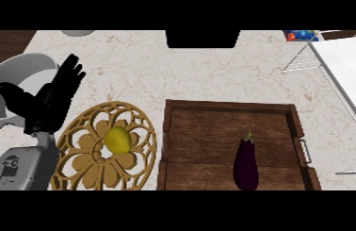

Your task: Pick the bell pepper from the tray and place it in the tiered shelf

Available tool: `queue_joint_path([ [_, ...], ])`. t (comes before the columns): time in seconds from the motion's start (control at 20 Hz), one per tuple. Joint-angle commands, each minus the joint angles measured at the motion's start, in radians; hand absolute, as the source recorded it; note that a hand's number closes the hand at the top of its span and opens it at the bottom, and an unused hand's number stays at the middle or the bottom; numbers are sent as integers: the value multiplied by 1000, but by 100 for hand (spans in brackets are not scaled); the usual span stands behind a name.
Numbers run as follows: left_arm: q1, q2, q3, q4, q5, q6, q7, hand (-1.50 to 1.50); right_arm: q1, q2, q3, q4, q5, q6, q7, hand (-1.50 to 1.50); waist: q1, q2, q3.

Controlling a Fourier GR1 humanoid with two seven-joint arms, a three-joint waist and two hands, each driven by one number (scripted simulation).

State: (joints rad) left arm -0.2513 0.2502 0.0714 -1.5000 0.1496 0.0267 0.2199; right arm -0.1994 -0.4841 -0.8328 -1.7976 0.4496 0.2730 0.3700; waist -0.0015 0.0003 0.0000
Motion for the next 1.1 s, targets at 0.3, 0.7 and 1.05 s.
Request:
queue_joint_path([
  [0.3,-47,-9,18,17,-6,-4,16,0,-54,-61,-52,303,24,-248,-212,-150,1,1,1],
  [0.7,49,9,30,-48,-2,-51,16,0,-68,-220,-142,474,-112,-254,-331,-150,3,-1,0],
  [1.05,49,-15,32,-16,-17,-27,-24,0,35,-340,-306,464,-384,128,-134,-150,-18,-5,-1],
])
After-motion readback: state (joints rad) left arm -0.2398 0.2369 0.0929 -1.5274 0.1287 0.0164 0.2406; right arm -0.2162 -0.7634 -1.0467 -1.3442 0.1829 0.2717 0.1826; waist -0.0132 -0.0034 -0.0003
